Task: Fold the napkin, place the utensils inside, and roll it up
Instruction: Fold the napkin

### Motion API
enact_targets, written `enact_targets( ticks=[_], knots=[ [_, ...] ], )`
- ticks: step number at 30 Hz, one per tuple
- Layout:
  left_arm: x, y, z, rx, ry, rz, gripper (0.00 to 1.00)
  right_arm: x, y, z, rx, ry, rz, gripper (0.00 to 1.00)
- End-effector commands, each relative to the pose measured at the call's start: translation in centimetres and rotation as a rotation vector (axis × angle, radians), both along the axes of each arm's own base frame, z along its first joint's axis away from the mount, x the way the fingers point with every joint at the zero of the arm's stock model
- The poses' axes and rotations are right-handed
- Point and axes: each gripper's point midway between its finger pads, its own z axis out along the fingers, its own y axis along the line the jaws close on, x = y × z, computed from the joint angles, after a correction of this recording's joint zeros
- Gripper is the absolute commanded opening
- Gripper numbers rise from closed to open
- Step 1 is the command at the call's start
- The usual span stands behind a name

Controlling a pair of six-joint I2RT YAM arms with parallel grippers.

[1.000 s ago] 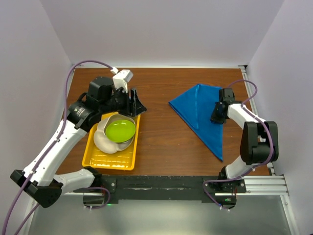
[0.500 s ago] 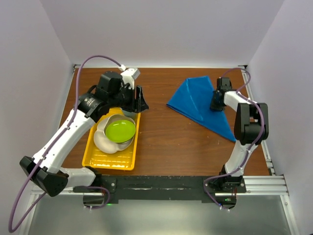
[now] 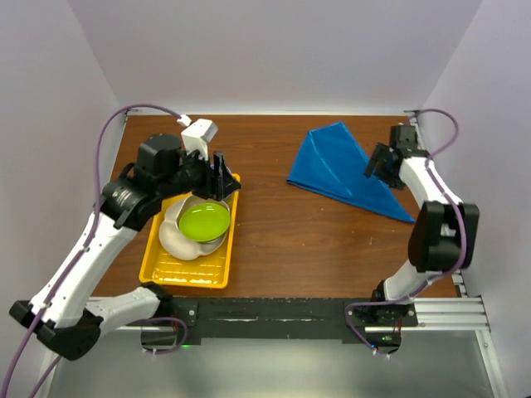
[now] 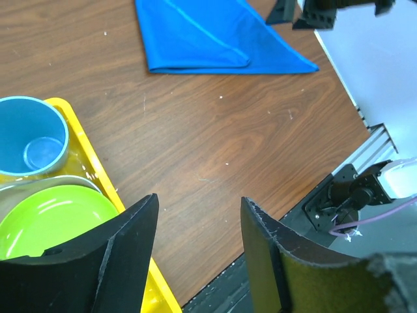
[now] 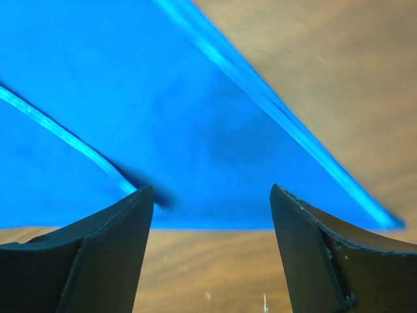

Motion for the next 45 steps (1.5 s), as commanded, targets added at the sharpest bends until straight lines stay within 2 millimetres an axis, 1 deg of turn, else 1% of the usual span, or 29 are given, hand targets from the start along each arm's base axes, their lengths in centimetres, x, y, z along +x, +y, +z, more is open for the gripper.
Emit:
enact_targets(
  ticks=[1,2,3,4,5,6,7,9,11,12,13,17,18,22,23,26,28,29,31,33,34,38,41,43,45],
  knots=[
    [-0.8,0.6,1.0,-0.009,-0.068,0.001,0.59,-4.3,-3.0,-0.9,0.128,-0.005,-0.238,0.77],
    [-1.0,0.7,1.1,-0.008,-0.070,0.004,0.59,-5.3,-3.3,-1.0,0.144,-0.029,-0.265,0.77],
    [-1.1,0.8,1.2,-0.008,-0.077,0.008,0.59,-5.8,-3.7,-1.1,0.160,-0.043,-0.286,0.77],
    [-1.2,0.7,1.3,-0.014,-0.080,0.003,0.60,-6.4,-4.6,-1.2,0.167,-0.052,-0.325,0.78],
    [-1.4,0.7,1.3,-0.019,-0.078,0.000,0.60,-6.9,-4.8,-1.2,0.169,-0.070,-0.338,0.79],
    [-1.7,0.7,1.5,-0.030,-0.083,-0.007,0.60,-7.2,-5.1,-1.3,0.179,-0.080,-0.347,0.81],
    [-1.7,0.7,1.4,-0.031,-0.080,-0.004,0.60,-7.7,-6.0,-1.4,0.178,-0.085,-0.373,0.81],
    [-2.0,1.0,1.4,-0.031,-0.081,0.000,0.61,-8.1,-6.8,-2.0,0.190,-0.097,-0.394,0.83],
    [-2.2,1.2,1.0,-0.025,-0.072,0.003,0.61,-8.8,-7.8,-2.9,0.214,-0.092,-0.433,0.84],
    [-2.3,1.3,1.1,-0.028,-0.075,0.006,0.61,-9.0,-8.2,-3.1,0.215,-0.092,-0.449,0.84],
    [-2.4,1.3,0.7,-0.025,-0.063,0.008,0.61,-9.3,-8.4,-3.6,0.246,-0.091,-0.460,0.84],
    [-2.5,1.3,0.1,-0.022,-0.042,0.011,0.61,-9.4,-9.5,-4.6,0.255,-0.090,-0.493,0.84],
    [-2.4,1.3,0.0,-0.021,-0.037,0.012,0.61,-9.5,-9.7,-5.2,0.264,-0.079,-0.505,0.84],
    [-2.1,0.9,-0.2,-0.020,-0.019,0.014,0.60,-9.3,-9.5,-6.4,0.309,-0.066,-0.516,0.84],
    [-1.9,0.8,-0.4,-0.016,-0.011,0.014,0.60,-9.2,-9.6,-6.5,0.313,-0.070,-0.517,0.80],
    [-1.6,0.5,-0.4,-0.015,-0.002,0.013,0.59,-10.1,-9.8,-7.2,0.314,-0.042,-0.557,0.72],
    [-1.5,0.4,-0.3,-0.017,-0.002,0.012,0.59,-10.6,-9.9,-7.6,0.317,-0.034,-0.583,0.69],
    [-1.3,0.3,-0.3,-0.017,0.003,0.013,0.59,-10.9,-10.0,-7.9,0.310,-0.026,-0.595,0.66],
    [-1.2,0.3,-0.4,-0.021,0.004,0.017,0.59,-11.0,-10.3,-8.1,0.306,-0.032,-0.611,0.63],
    [-1.2,0.3,-0.5,-0.022,0.006,0.022,0.59,-10.8,-10.3,-8.3,0.315,-0.031,-0.600,0.51],
    [-1.1,0.2,-0.6,-0.024,0.011,0.022,0.59,-10.9,-10.2,-8.9,0.326,-0.008,-0.597,0.49],
    [-1.1,0.0,-0.6,-0.029,0.017,0.016,0.59,-10.6,-10.5,-9.3,0.334,-0.002,-0.588,0.48],
    [-1.1,-0.1,-1.0,-0.024,0.028,0.014,0.59,-10.3,-10.4,-9.5,0.344,0.004,-0.574,0.44],
    [-1.1,-0.3,-1.1,-0.028,0.036,0.013,0.59,-10.6,-10.4,-9.6,0.339,0.023,-0.572,0.40],
    [-1.2,-0.4,-1.0,-0.035,0.040,0.005,0.58,-10.7,-10.4,-9.4,0.329,0.020,-0.555,0.38]
  ],
)
